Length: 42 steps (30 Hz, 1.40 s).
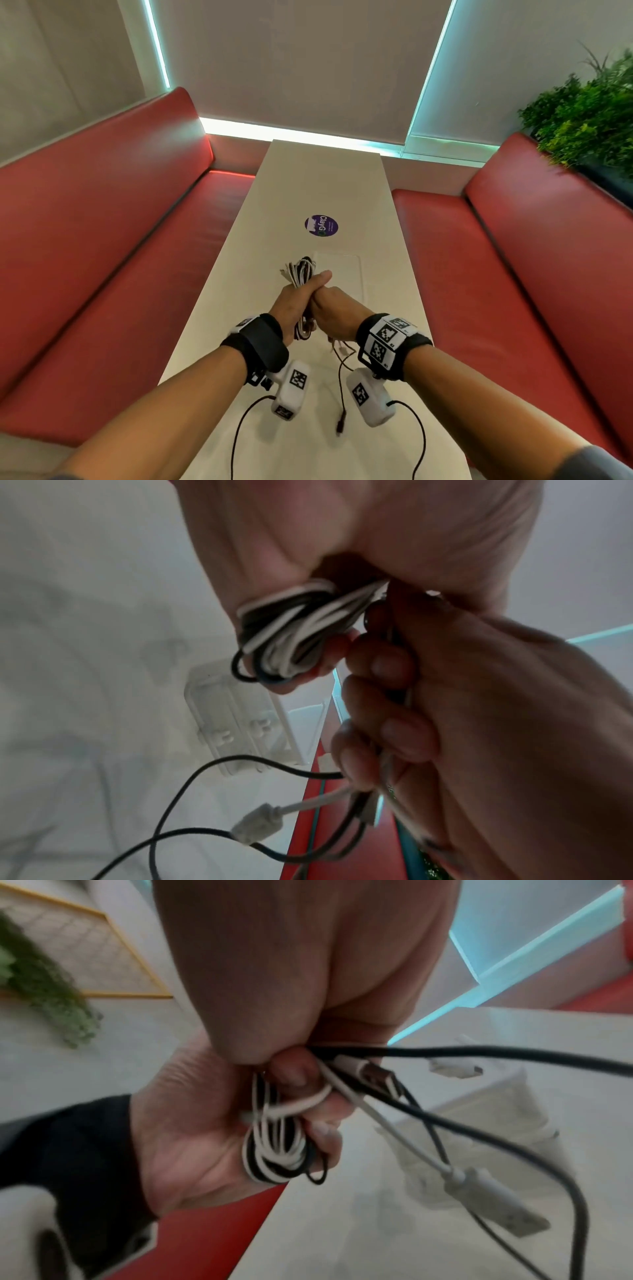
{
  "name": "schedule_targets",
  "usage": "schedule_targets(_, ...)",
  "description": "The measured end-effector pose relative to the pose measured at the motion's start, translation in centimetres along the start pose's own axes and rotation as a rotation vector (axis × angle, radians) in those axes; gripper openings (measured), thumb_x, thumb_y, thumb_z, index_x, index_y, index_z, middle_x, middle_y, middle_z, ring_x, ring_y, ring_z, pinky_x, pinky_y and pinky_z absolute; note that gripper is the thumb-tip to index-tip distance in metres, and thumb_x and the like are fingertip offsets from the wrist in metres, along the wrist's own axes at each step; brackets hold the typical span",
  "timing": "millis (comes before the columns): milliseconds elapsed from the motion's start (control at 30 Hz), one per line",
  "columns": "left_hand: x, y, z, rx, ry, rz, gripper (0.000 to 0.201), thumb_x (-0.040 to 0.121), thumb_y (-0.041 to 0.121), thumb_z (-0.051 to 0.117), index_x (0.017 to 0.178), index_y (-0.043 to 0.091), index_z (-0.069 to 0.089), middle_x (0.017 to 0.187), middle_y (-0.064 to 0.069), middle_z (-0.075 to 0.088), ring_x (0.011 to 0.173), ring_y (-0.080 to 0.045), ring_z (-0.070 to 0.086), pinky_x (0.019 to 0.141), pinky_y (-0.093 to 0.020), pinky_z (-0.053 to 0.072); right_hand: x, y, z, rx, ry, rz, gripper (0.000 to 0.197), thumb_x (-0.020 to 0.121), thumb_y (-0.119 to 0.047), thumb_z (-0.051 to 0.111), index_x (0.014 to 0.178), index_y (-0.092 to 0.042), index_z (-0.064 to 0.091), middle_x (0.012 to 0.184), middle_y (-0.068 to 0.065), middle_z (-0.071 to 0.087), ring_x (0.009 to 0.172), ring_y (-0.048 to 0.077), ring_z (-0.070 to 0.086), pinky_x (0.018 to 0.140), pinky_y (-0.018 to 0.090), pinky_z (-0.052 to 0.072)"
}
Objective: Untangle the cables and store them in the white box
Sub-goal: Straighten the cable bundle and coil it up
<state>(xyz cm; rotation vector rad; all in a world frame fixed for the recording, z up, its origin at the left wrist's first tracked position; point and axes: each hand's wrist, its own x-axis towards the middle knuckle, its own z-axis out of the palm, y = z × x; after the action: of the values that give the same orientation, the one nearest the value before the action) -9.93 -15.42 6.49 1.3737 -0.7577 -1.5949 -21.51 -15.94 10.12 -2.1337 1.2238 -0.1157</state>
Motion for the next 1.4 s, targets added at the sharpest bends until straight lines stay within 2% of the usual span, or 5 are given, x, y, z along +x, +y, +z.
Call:
schedule_targets(200,0.4,0.3,-0.1,0.076,0.202,0.073,0.045,0.086,0.055,0.066,0.104,0.013,0.065,0.099,-0.013,0.074,0.09,-0.028,0.072,0.075,-0.04,0.059,-0.1,0.8,-0.2,0.001,-0.076,-0.07,0.03,0.097,-0.016,0.046,0.127,-0.009,0.048,0.107,0.012,0.071,0.083,0.023,0.066,0.075,0.037,0.054)
schedule_targets(533,0.9,3.3,-0.9,-0.201,0.251,0.183,0.055,0.096,0.056,0.052,0.058,0.017,0.044,0.046,0.001,0.044,0.042,-0.017,0.052,0.073,-0.042,0.057,0.1,2.1,-1.4,0.004,-0.086,-0.065,0.023,0.103,-0.037,0.05,0.1,-0.019,0.064,0.083,-0.002,0.075,0.079,0.013,0.07,0.082,0.035,0.056)
schedule_targets(700,0.8,4.2,-1.5,-0.168,0.228,0.228,0.051,0.099,0.05,0.051,0.06,0.022,0.035,0.05,0.002,0.023,0.043,-0.017,0.023,0.045,-0.028,0.037,0.3,2.6,-1.6,-0.145,-0.105,-0.049,0.018,0.095,-0.039,0.062,0.103,-0.023,0.06,0.094,-0.001,0.07,0.083,0.02,0.063,0.079,0.039,0.054)
schedule_targets(1100,0.6,3.3,-3.5,0.194,0.092,0.194,0.042,0.093,0.047,0.063,0.071,0.018,0.043,0.055,-0.001,0.029,0.042,-0.016,0.025,0.043,-0.026,0.029,0.5,3.4,-3.7,-0.299,-0.116,-0.036,0.032,0.097,-0.046,0.06,0.096,-0.015,0.067,0.077,-0.003,0.062,0.065,0.01,0.054,0.06,0.028,0.043)
schedule_targets(1400,-0.6,2.4,-2.5,0.673,-0.251,0.197,0.013,0.084,0.032,0.078,0.088,0.024,0.068,0.058,0.012,0.063,0.044,-0.003,0.049,0.047,-0.027,0.042,0.3,2.2,-4.1,-0.332,-0.195,-0.022,0.026,0.091,-0.04,0.069,0.107,-0.019,0.071,0.097,0.001,0.073,0.087,0.019,0.065,0.078,0.033,0.052)
